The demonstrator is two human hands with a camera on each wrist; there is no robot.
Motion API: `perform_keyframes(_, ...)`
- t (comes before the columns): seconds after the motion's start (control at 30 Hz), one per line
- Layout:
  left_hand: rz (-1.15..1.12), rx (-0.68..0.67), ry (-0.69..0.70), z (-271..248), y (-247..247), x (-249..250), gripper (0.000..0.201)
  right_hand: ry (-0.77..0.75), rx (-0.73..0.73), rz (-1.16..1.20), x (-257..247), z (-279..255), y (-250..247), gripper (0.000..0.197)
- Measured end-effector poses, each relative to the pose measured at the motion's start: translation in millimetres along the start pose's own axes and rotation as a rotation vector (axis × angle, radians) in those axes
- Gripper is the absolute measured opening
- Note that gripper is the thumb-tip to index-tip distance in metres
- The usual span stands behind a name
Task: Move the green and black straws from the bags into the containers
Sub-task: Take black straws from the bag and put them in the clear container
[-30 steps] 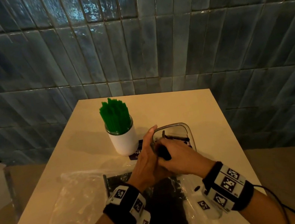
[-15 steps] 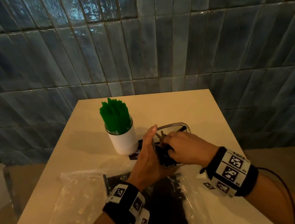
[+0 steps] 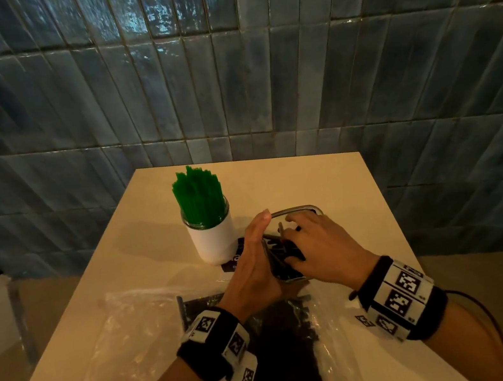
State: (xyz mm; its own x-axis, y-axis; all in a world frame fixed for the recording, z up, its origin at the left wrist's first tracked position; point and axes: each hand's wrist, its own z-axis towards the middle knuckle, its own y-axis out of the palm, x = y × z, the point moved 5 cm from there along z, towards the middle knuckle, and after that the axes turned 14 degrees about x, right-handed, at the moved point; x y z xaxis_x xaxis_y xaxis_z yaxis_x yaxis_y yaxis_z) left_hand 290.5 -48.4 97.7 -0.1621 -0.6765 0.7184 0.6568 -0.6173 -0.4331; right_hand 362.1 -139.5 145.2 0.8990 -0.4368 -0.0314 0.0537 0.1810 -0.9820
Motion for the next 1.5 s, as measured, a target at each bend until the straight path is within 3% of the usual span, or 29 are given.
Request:
perform_keyframes(0.2, 0.041, -0.001, 0.057, 2.4, 1.8, 5.4, 0.121, 0.042, 0.202, -0.147, 2.5, -2.5, -3.7, 0.018)
perform_keyframes(0.4, 0.004, 0.006, 0.054, 3.1, 1.9, 6.1, 0.125, 0.126, 0.345, 0.013, 8.5, 1.3, -13.7, 0.04)
perform_keyframes(0.53, 0.027, 0.02, 0.062, 4.3, -0.8, 6.9, 0.122, 0.113, 0.312, 0.064, 5.4, -1.9, -11.2, 0.021)
perform_keyframes(0.67, 0.033, -0.015, 0.082, 4.3, 2.4, 12.4, 0.113, 0.131, 0.131, 0.036, 1.0, -5.8, 1.5, 0.039)
perform_keyframes(0.77, 0.011, -0.052, 0.102, 3.3, 5.5, 16.0, 0.106, 0.113, 0.089, 0.1, -3.7, -3.4, 7.1, 0.04)
perform_keyframes(1.03, 0.065, -0.069, 0.131, 1.1, 7.0, 8.7, 0.117, 0.077, -0.005, 0.137, -11.4, 4.5, 15.6, 0.031)
perform_keyframes(1.27, 0.093, -0.016, 0.103, 3.3, 2.0, 9.7, 0.113, 0.37, 0.188, 0.33, 12.4, 5.7, 5.1, 0.037)
perform_keyframes(1.5, 0.102, -0.028, 0.098, 3.8, 3.3, 11.1, 0.117, 0.371, 0.296, 0.263, 24.9, -4.9, -7.0, 0.028)
